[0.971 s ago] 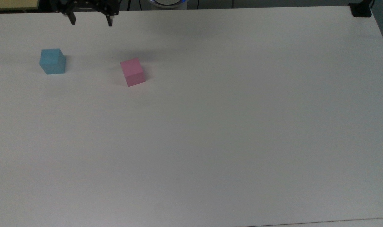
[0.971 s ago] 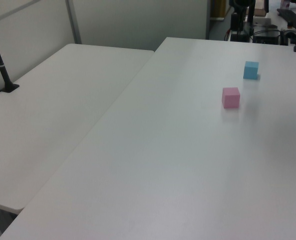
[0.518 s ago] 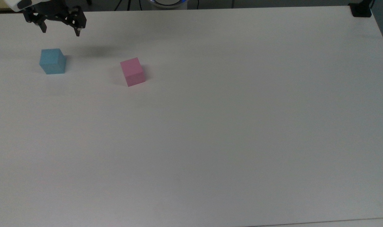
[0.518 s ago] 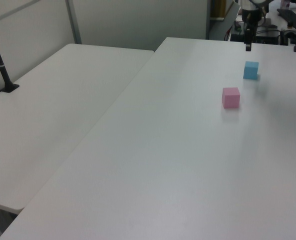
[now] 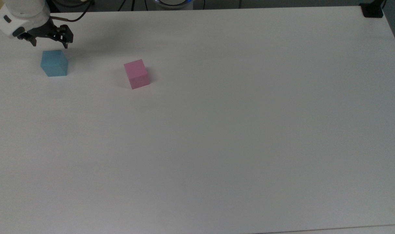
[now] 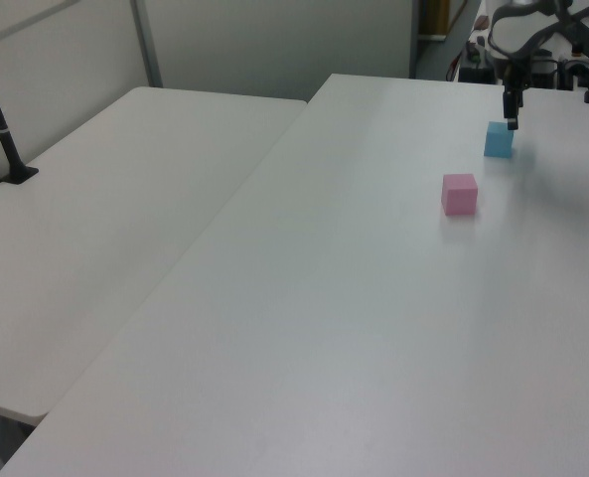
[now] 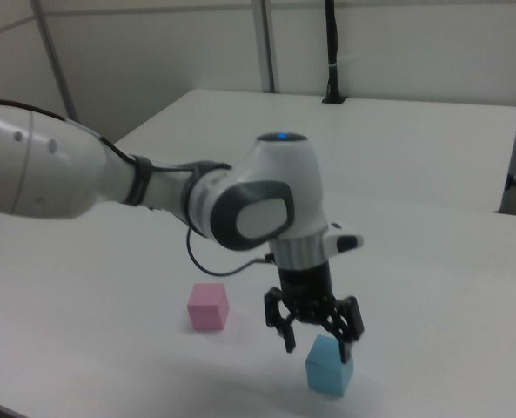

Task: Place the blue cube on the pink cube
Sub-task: 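Move the open gripper over the light-blue cube and lower it, then close the gripper on the light-blue cube and lift it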

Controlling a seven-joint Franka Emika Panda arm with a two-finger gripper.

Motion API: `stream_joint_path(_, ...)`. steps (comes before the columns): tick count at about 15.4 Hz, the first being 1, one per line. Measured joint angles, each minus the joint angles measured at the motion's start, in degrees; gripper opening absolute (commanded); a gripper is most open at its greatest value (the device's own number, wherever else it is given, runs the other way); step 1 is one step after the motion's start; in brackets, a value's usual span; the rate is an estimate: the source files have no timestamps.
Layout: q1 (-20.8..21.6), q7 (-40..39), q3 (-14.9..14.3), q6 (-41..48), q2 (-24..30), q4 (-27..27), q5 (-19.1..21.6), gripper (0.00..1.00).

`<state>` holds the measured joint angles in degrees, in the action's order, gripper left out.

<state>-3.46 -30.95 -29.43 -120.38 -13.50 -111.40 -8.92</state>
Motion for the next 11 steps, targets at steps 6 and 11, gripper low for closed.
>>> stream_joint_path(6, -1.04, -0.54, 0.01, -7.63, -5.88, -0.02, 0.01, 0.79)
stream_joint_path(11, -0.83, -0.43, 0.64, -8.67, -6.81, 0.18, 0.40, 0.22)
